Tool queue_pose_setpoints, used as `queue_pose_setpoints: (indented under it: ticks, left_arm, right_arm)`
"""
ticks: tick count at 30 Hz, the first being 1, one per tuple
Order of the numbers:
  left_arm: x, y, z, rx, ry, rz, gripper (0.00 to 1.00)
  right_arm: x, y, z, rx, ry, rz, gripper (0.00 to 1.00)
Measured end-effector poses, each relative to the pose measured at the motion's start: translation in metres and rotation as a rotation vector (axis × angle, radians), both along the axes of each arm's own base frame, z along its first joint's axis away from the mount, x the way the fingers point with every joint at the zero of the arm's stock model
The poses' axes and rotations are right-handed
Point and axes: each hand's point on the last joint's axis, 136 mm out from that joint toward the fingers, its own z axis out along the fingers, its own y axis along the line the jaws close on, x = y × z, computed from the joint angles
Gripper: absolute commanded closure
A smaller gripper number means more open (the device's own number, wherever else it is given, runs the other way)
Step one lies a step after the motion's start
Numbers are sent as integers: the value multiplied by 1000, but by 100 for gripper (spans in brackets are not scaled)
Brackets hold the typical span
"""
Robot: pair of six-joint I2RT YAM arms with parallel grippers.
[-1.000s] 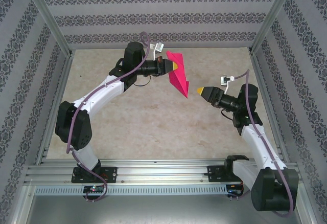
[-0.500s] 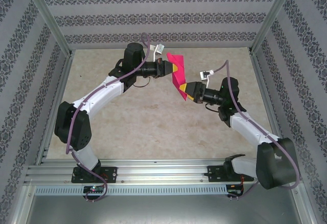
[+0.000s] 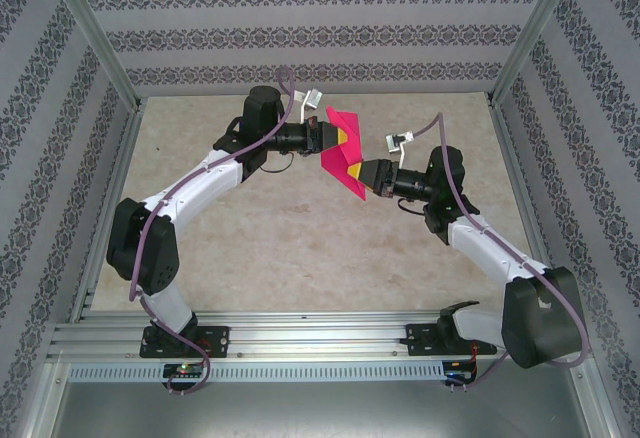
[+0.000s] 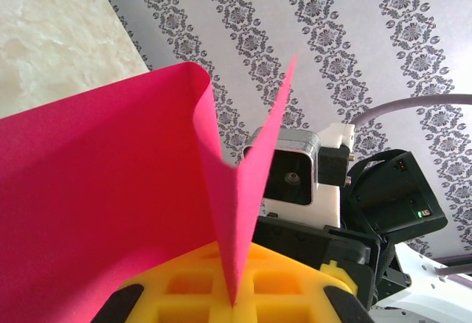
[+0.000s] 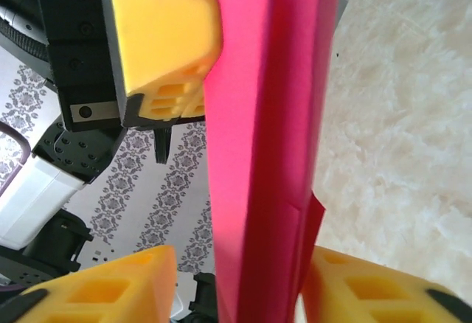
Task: Fold a paper plane with a square sheet of paper (fold left side to right side)
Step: Turn over the paper at the center of the table.
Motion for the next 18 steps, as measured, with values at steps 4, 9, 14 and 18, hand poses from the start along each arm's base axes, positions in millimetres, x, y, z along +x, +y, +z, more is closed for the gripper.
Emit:
queue_pose_setpoints:
  ticks: [4,9,14,18]
  left_arm:
    - [0,0,0,1,-3,-1,84]
    - [1,2,-9,34,-3,8,56]
    - [10,25,-27,138,15,109,38]
    - [14,78,-25,292,-37,330,25]
  right_arm:
    - [0,-3,-5,-25,4,-11,71]
    - [0,-6,-11,-81,8,-28,85]
    - [8,-14,-18,-206,5,-88,86]
    - [13,-17,-24,-432,-40,-166,85]
